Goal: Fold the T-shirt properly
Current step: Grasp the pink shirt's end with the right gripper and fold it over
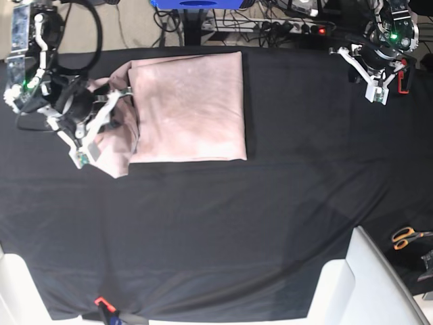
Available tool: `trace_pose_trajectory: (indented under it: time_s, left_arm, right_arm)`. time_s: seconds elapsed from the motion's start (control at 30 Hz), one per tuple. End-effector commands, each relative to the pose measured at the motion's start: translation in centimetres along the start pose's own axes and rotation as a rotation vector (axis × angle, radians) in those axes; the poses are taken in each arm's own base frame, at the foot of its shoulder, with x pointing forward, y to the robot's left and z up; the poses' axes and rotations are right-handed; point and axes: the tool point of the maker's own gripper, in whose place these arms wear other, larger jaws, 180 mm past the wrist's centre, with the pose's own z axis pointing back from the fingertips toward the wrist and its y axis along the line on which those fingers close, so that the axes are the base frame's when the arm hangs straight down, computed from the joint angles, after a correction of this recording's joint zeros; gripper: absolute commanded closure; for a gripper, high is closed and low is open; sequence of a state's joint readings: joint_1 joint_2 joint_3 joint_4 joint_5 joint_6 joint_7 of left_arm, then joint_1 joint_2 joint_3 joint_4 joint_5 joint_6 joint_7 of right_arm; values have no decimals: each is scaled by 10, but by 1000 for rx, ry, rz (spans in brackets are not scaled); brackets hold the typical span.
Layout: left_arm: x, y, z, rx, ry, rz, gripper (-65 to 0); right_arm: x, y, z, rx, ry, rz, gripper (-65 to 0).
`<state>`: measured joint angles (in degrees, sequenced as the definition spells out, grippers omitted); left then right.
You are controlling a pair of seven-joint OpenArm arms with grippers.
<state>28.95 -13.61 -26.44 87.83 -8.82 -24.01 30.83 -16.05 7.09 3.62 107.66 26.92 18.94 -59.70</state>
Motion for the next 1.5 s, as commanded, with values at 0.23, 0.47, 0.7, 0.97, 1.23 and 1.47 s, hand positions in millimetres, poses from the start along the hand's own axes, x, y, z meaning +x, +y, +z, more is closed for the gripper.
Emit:
trace_pose_trajectory:
  time_s: [0.23, 0.47, 0.7, 0.97, 1.23, 1.47]
  left_arm:
    - [7, 4, 3, 6, -25, -12, 0]
    - [7, 4, 3, 5, -25, -10, 0]
    - [6, 0, 2, -3, -24, -11, 0]
    - [3, 0, 1, -4, -15, -7, 0]
    - [-7, 1, -4, -6, 11, 11, 0]
    - [-6, 1, -3, -6, 7, 9, 0]
  right_arm:
    - [17, 58, -7, 109, -40, 20, -6]
    - [18, 104, -23, 174, -36, 2, -6]
    - [26, 116, -41, 163, -32, -30, -6]
    - [19, 133, -55, 180, -11, -21, -6]
    - [29, 134, -57, 180, -51, -17, -6]
    - [33, 142, -57, 197, -61, -24, -6]
